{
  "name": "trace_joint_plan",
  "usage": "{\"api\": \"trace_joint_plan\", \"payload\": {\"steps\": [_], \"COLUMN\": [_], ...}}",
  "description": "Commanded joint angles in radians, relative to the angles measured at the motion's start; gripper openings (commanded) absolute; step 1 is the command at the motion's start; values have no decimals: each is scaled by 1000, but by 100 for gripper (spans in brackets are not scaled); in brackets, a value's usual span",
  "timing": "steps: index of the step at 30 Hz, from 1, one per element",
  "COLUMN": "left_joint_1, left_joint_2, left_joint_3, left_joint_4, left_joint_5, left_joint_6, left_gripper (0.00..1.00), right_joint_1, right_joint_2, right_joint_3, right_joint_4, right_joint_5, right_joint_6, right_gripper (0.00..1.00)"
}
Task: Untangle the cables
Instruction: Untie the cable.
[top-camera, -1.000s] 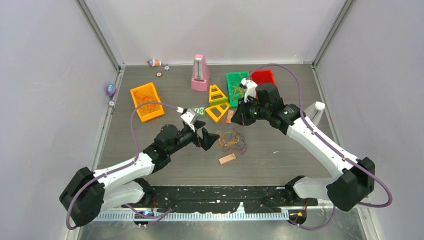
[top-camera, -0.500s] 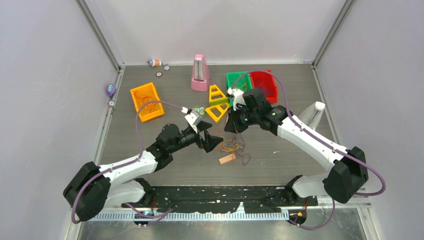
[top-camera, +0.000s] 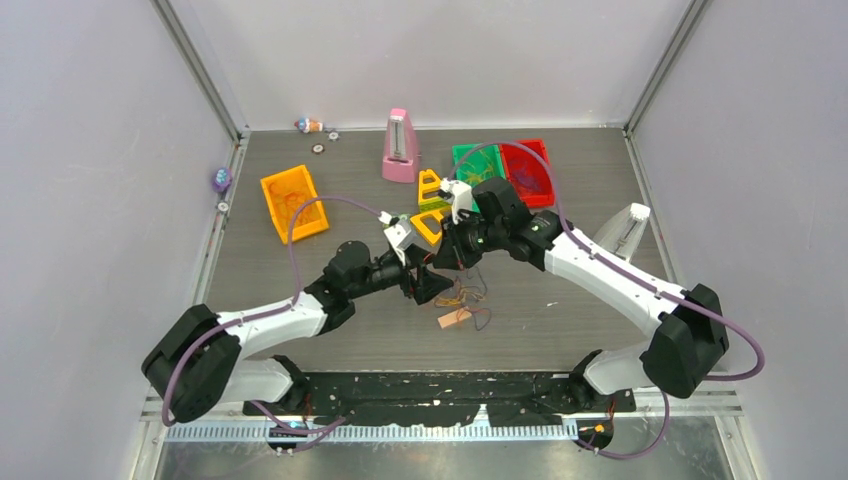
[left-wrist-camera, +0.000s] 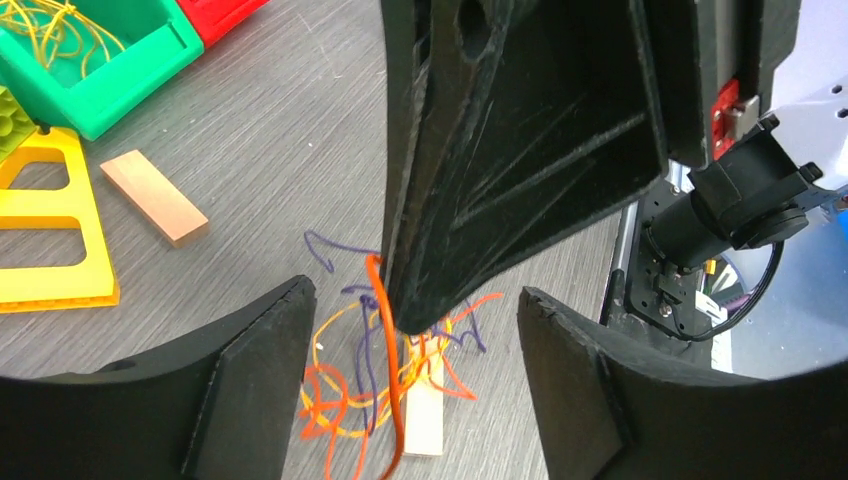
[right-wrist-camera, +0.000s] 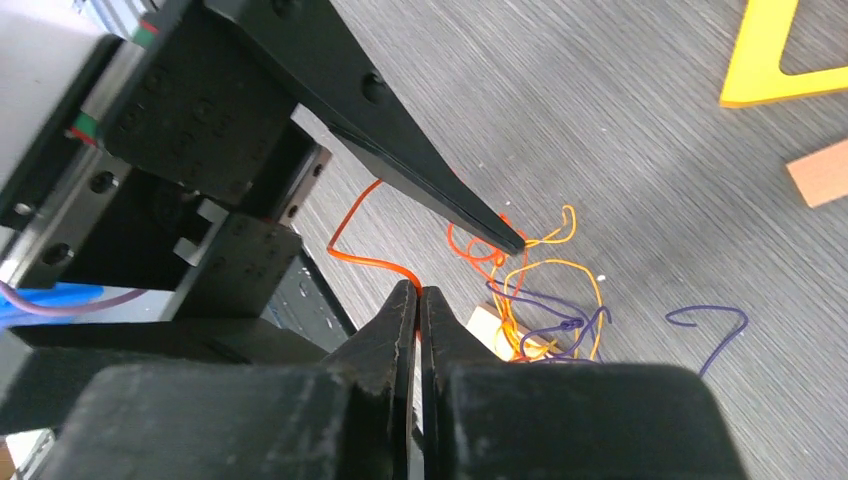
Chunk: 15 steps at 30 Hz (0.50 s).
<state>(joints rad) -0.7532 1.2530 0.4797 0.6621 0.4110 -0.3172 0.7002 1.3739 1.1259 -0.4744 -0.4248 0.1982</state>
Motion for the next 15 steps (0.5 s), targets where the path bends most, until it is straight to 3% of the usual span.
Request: {"api": "trace_joint_plan", "payload": {"steps": [1,3,6,8,13,15], "left_joint_1": [-3,-3,-3,-3,-2,-2], "left_joint_2": [17,28,42,50,41,35], "left_joint_3": [52,64,89,99,99,99], "left_joint_4": [56,44,8,-11,-27,-38], "left_joint_5": [40,52,61,64,42,37], "left_joint_6": [-9,-11,-14,-16,-20,-16], "left_gripper": [70,57,29,19,16,28], "right_joint_1": [23,27,30,30,28,28], "right_joint_2": [23,31,23,10,-37,-58], "right_joint_3": [54,56,48,44,23,10], "right_joint_4": [94,116,164,177,183,191], "right_joint_5": [-70,-85,-98,-86,-14,4], "right_joint_6": [46,63,86,95,94,94], "right_gripper": [5,6,5,5,5,6]}}
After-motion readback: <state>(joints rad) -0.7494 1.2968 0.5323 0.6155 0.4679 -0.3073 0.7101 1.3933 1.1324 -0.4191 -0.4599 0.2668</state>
